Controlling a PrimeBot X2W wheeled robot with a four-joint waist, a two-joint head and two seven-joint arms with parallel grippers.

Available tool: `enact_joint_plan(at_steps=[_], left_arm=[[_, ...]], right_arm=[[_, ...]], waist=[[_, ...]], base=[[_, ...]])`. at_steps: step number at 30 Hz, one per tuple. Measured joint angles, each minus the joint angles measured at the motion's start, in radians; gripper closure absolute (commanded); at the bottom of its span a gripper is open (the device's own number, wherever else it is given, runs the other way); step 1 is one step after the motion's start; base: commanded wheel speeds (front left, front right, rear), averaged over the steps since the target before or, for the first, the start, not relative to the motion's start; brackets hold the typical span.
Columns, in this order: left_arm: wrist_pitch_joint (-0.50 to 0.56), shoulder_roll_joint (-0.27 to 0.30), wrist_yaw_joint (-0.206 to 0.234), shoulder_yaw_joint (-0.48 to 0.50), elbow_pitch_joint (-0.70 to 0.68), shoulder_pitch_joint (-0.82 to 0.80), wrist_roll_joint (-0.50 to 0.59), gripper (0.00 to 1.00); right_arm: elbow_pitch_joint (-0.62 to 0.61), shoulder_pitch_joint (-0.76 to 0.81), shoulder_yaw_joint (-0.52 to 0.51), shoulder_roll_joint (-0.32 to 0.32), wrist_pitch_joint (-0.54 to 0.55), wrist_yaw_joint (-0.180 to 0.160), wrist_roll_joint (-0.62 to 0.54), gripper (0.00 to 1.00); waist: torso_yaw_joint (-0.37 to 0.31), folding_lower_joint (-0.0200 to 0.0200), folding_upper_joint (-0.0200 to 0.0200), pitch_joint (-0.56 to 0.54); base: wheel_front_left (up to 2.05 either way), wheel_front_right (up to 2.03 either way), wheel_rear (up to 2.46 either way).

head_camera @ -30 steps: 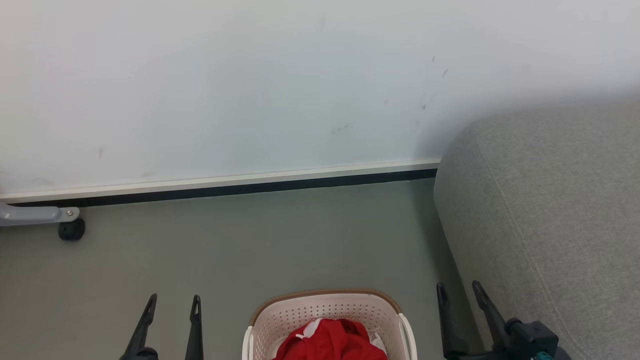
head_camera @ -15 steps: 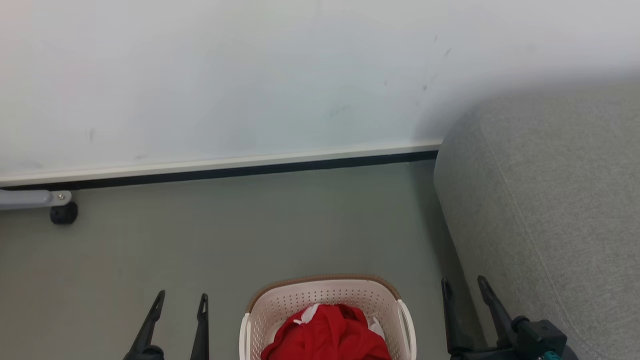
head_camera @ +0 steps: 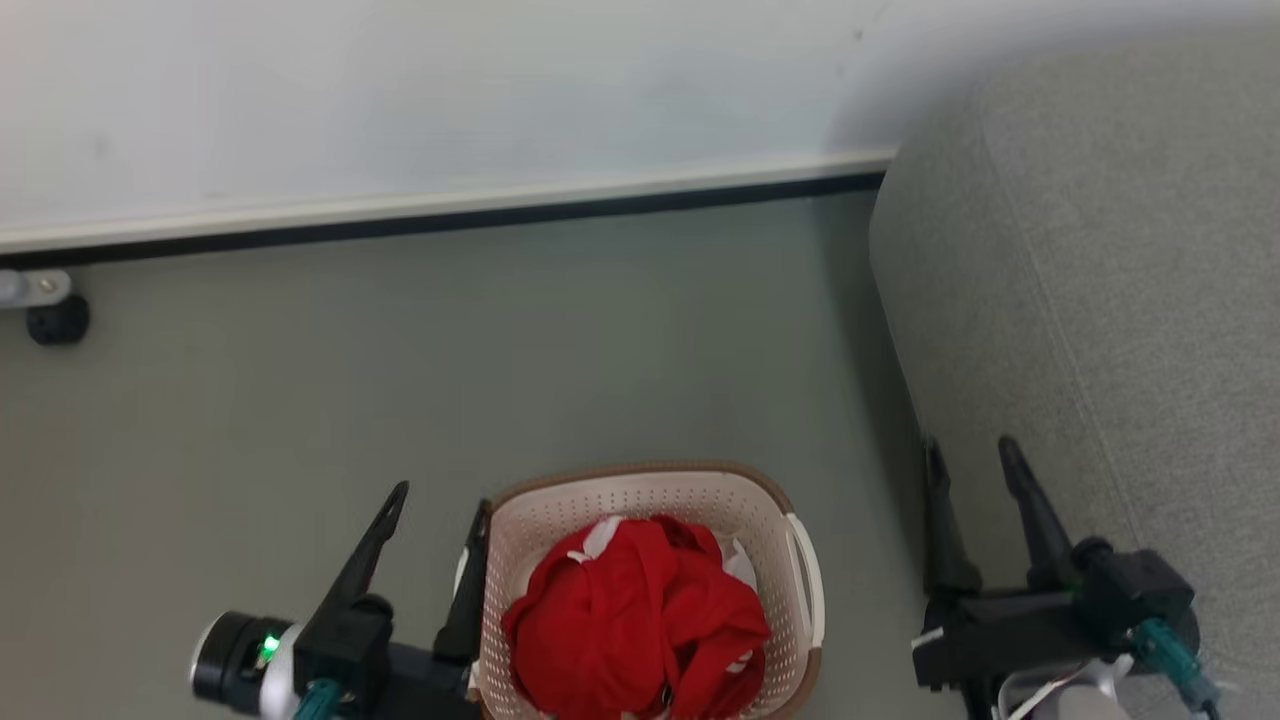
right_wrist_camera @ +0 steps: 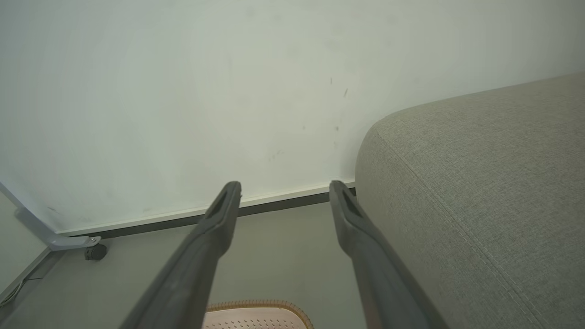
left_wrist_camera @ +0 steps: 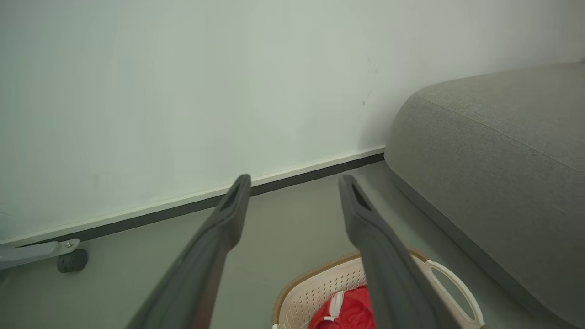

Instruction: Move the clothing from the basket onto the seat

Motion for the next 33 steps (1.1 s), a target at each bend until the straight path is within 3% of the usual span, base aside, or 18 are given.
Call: enact_joint_plan(at_steps=[10, 33], left_arm=[[0.020, -0.033, -0.048, -0.096, 0.125, -0.150, 0.035, 0.00], [0.072, -0.063, -0.074, -0.166, 0.386, -0.442, 0.071, 0.00]], right_arm=[[-0.063, -0.120, -0.033, -0.001, -0.007, 0.000, -0.003, 0.00], [-0.163, -0.377, -0.063, 0.003, -0.007, 0.000, -0.022, 0.00]], waist=[[-0.031, 0.0001, 0.0000, 0.143], [-0.110, 0.0000, 0.0001, 0.485]], base=[[0.00, 0.00, 0.00], [0.00, 0.00, 0.00]])
